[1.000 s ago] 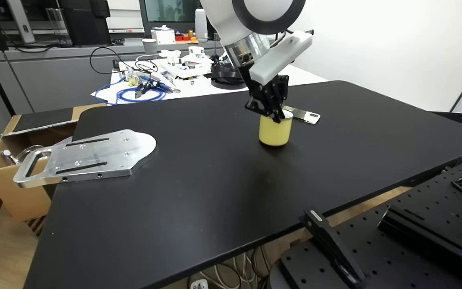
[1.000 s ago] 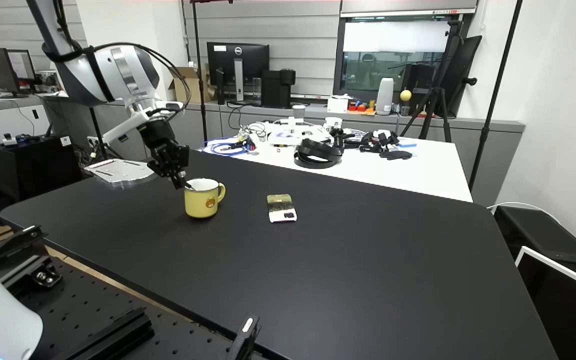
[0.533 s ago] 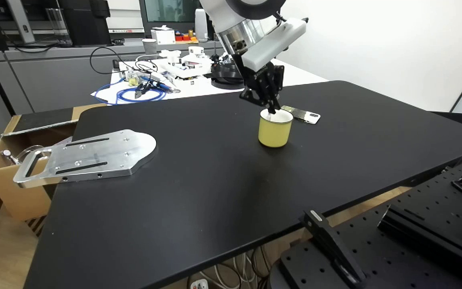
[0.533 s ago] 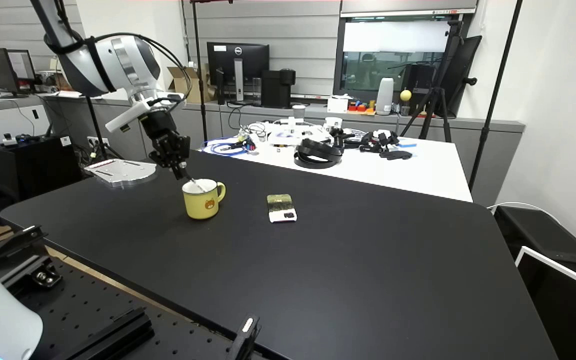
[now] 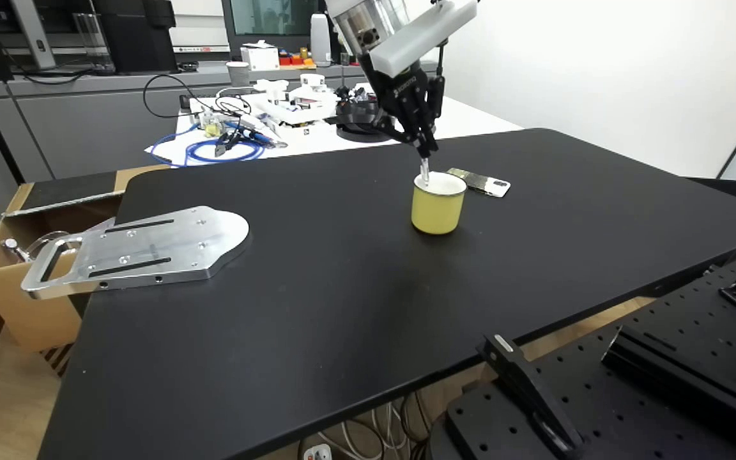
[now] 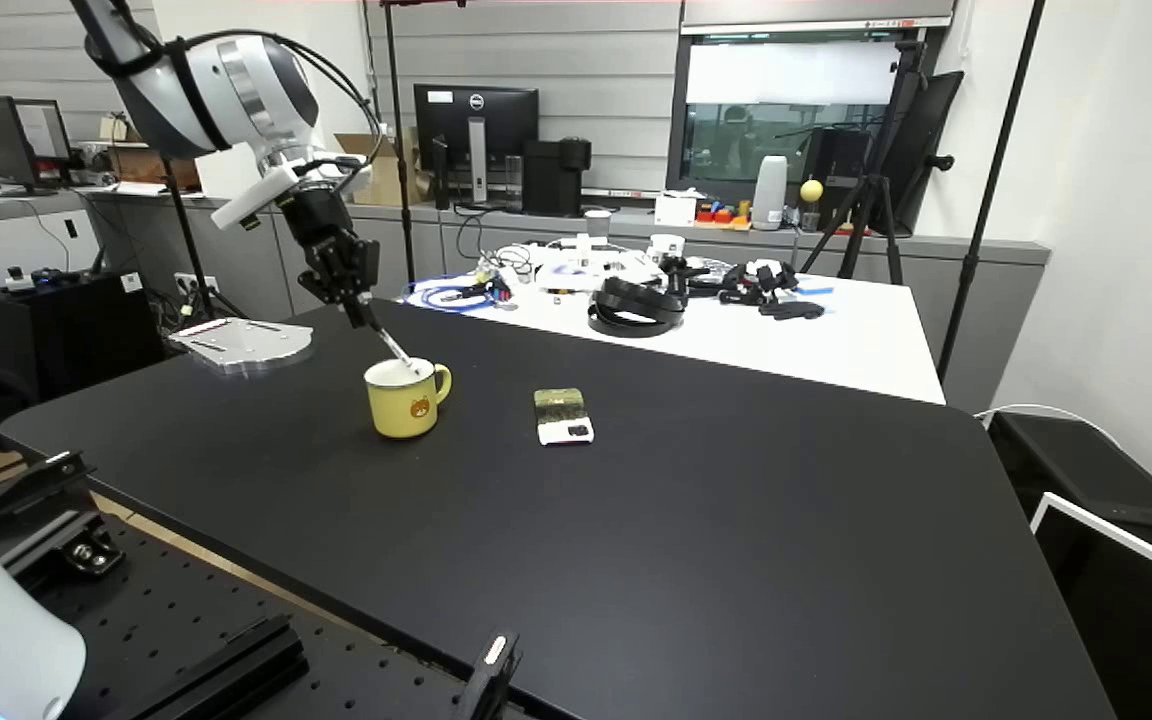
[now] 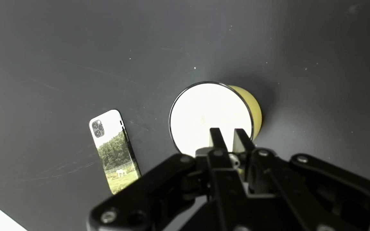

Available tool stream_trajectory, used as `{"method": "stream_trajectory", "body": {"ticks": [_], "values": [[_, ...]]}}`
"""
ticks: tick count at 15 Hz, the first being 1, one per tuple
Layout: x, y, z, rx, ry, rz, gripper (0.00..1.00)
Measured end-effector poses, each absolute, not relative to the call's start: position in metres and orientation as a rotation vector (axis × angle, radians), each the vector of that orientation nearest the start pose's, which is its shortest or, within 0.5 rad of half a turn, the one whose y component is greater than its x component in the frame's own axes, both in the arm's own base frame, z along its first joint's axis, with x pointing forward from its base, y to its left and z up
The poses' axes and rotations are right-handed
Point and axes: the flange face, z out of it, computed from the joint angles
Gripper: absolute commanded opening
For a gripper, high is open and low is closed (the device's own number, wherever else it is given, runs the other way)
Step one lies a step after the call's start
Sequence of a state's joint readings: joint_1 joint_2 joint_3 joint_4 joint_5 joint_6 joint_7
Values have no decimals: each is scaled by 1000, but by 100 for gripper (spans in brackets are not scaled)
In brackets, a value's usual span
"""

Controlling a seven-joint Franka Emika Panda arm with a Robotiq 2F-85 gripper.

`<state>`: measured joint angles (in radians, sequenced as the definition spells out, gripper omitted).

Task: Use the brush to scrub the inside of the jar

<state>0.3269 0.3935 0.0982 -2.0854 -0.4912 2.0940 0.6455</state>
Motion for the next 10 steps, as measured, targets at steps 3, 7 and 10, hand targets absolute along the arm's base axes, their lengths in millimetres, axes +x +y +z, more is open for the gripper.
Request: {"method": "stream_trajectory", "body": {"ticks": [3, 7, 10], "values": [[513, 207, 241, -3585, -180, 242, 3], [520, 215, 279, -3557, -184, 196, 3], [520, 223, 293, -3537, -208, 156, 3]]}}
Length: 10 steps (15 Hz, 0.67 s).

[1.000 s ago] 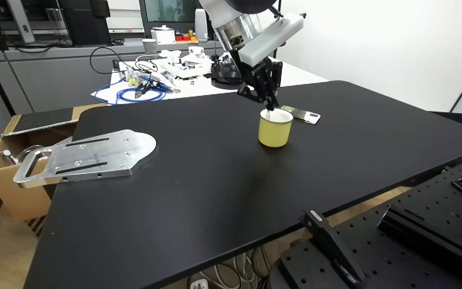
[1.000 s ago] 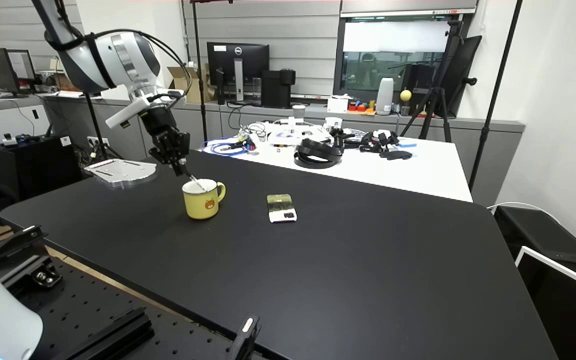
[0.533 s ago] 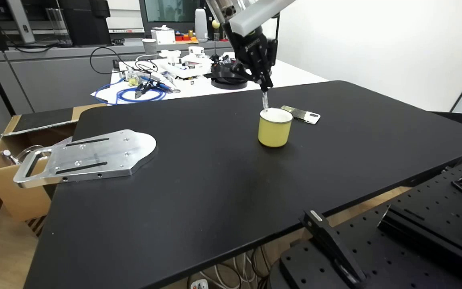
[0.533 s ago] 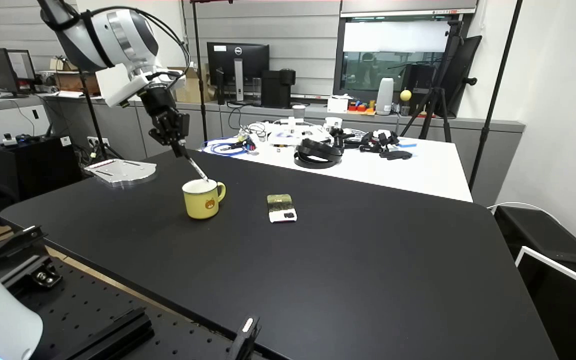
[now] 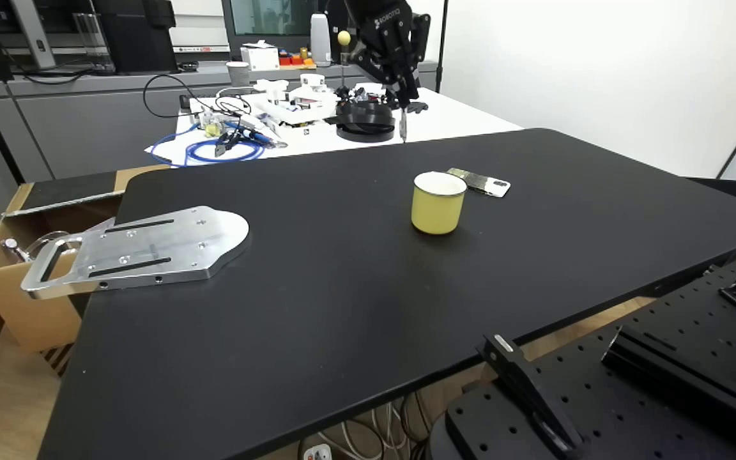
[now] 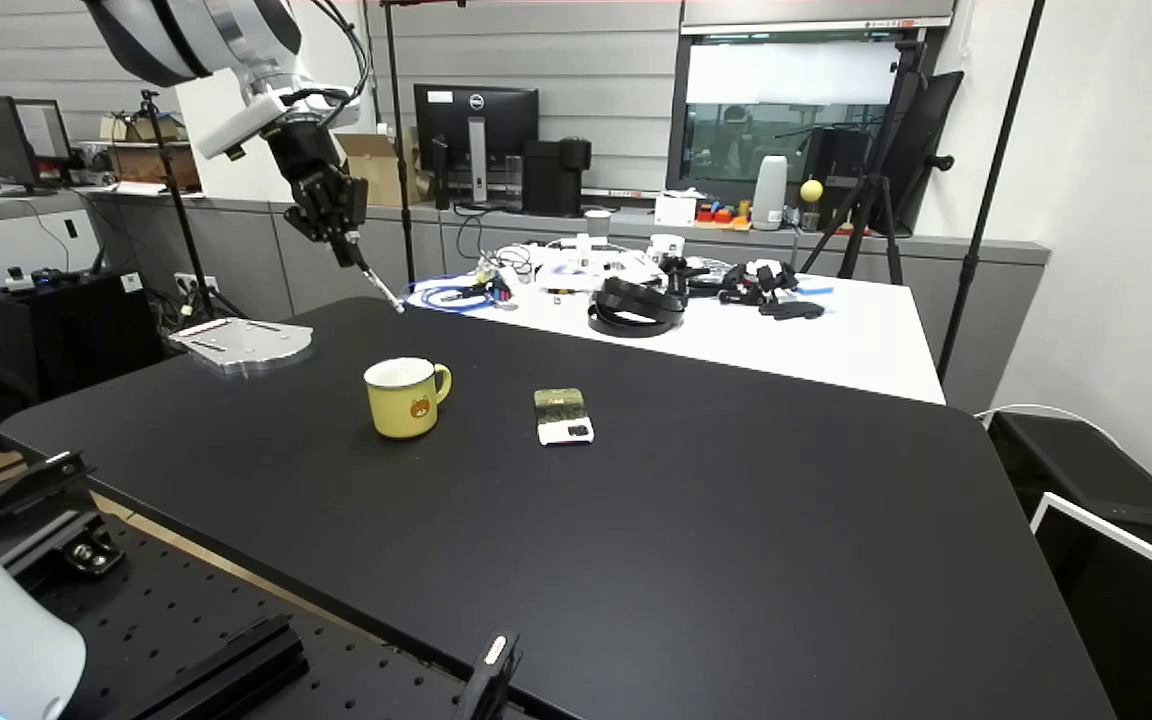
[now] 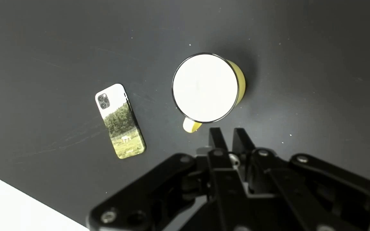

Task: Use the brush to scrub the inside of the jar

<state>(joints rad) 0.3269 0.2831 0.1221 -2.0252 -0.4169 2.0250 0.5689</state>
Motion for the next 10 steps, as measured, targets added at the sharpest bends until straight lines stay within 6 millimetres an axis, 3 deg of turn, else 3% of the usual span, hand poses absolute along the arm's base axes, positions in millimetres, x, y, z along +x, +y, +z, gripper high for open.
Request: {"method": "stream_trajectory", "body": {"ticks": [4, 10], "values": [[516, 243, 283, -3480, -280, 59, 3], [504, 264, 226, -3379, -320, -229, 3]]}}
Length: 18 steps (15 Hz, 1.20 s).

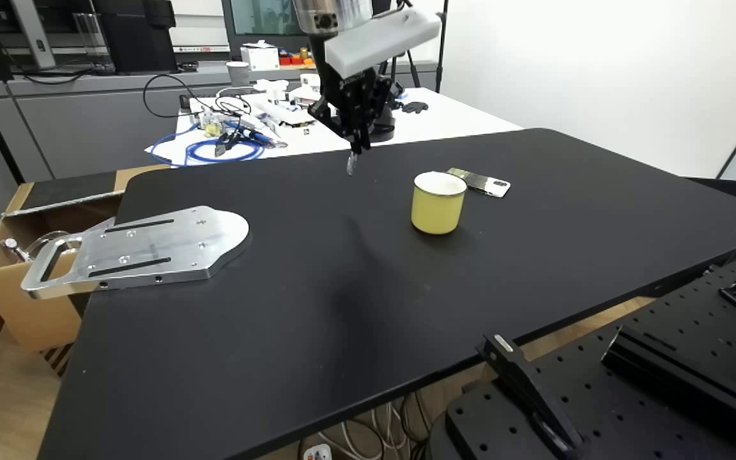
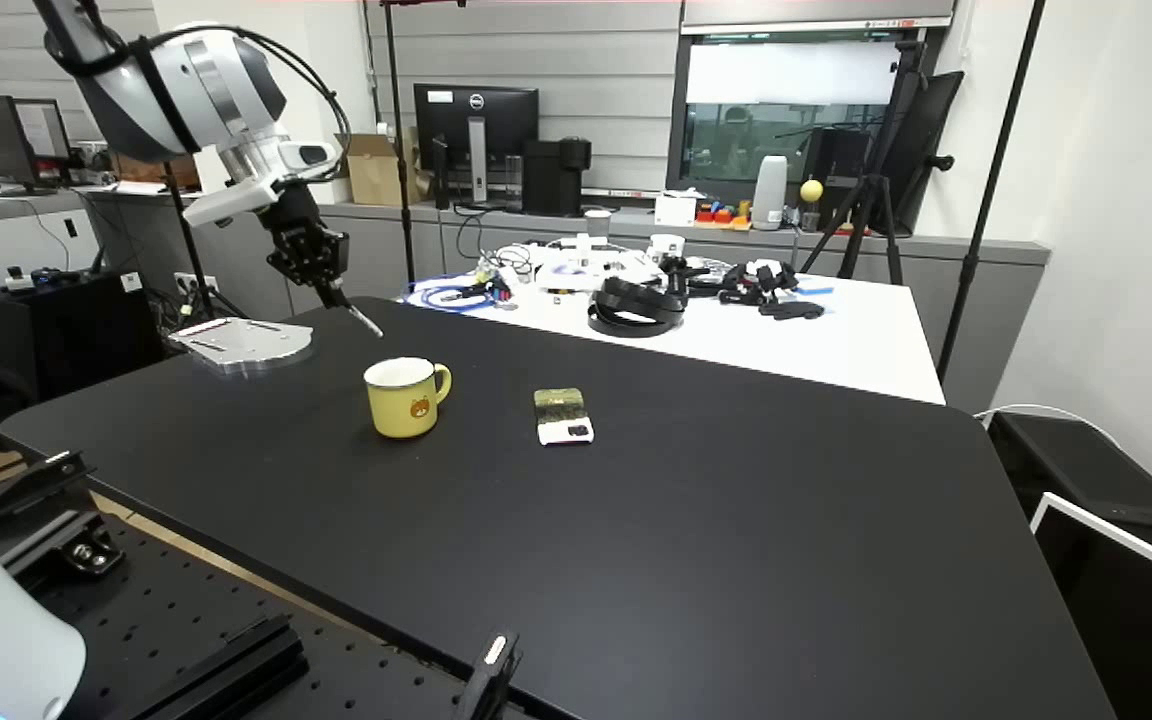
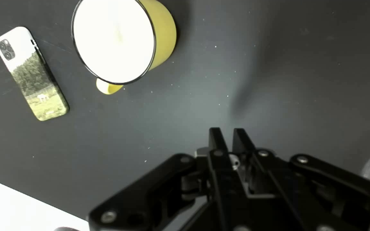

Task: Use the brush to scrub the inside of the jar

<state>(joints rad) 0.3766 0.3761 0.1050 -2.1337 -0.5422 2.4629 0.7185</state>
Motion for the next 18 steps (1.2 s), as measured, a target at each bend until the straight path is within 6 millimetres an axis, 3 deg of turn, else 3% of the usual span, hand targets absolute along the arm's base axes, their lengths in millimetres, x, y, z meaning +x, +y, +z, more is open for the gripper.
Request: {"method": "stream_trajectory", "body": {"ticks": [7, 13, 18], "values": [[493, 250, 157, -3383, -166, -418, 3], [479, 244, 110, -3426, -84, -355, 3], [475, 241, 85, -3447, -60, -301, 3]]}}
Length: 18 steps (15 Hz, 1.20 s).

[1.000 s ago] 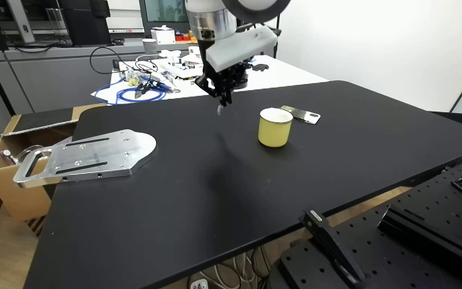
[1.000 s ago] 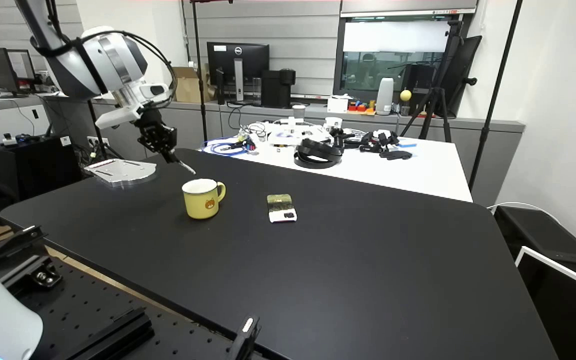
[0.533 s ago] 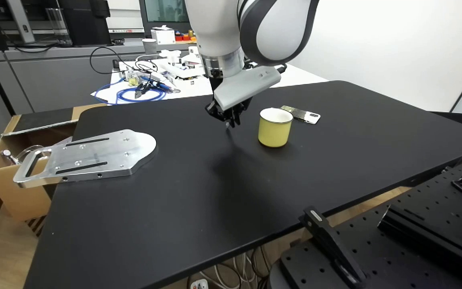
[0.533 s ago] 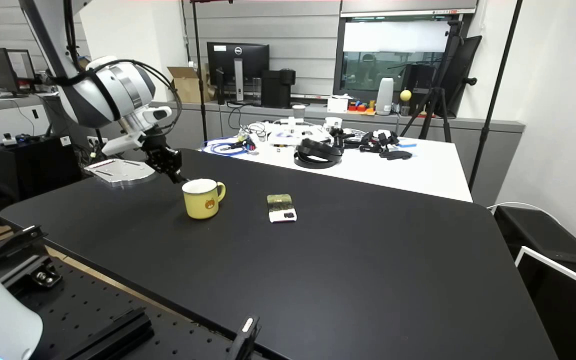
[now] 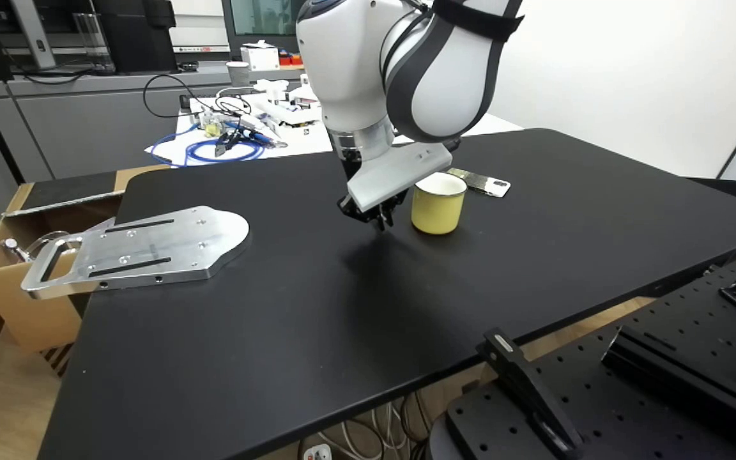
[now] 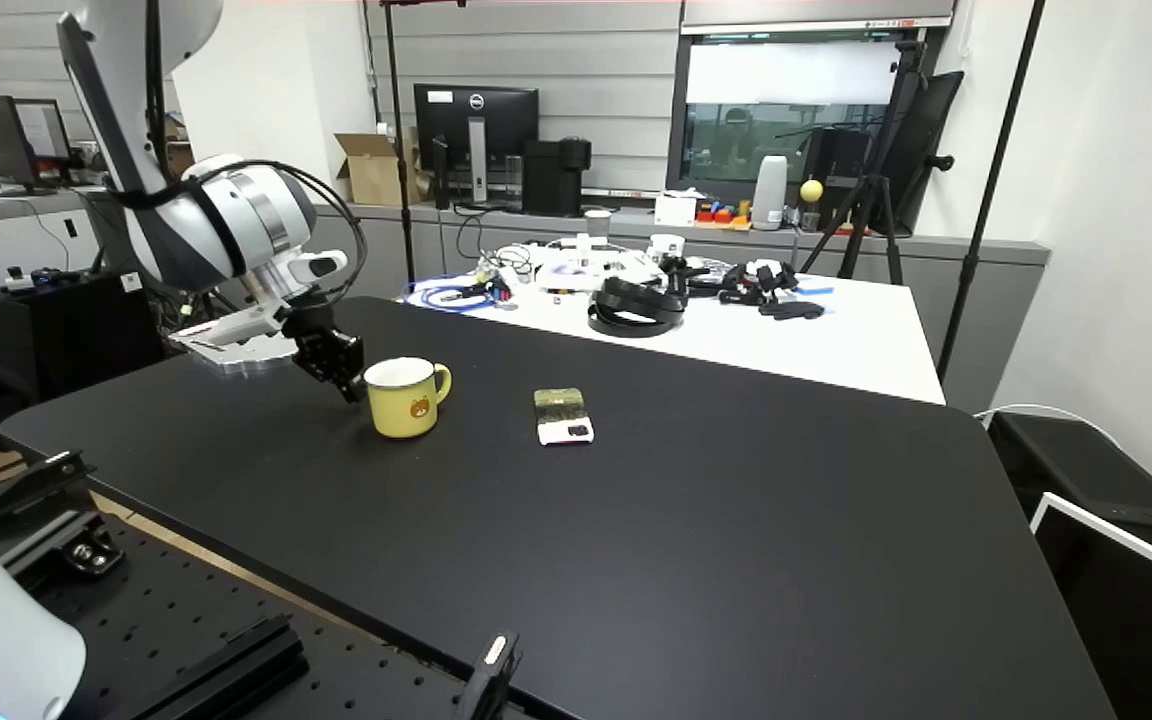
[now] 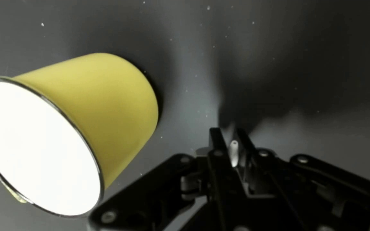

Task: Use the brush to scrub the inside of the jar

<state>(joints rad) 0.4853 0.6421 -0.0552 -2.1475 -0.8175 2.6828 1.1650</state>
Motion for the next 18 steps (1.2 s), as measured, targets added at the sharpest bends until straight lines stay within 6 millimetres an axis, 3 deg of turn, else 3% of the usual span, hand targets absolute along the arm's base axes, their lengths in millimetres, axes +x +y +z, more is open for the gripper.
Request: {"method": "stream_trajectory", "body": {"ticks": [1, 2, 7, 11, 18], "values": [[475, 240, 83, -3448, -56, -296, 38], [476, 240, 81, -3448, -46, -291, 39], [485, 241, 86, -3443, -18, -314, 71], [501, 242, 106, -3416, 42, -367, 98], [519, 244, 150, -3356, 132, -435, 100]]}}
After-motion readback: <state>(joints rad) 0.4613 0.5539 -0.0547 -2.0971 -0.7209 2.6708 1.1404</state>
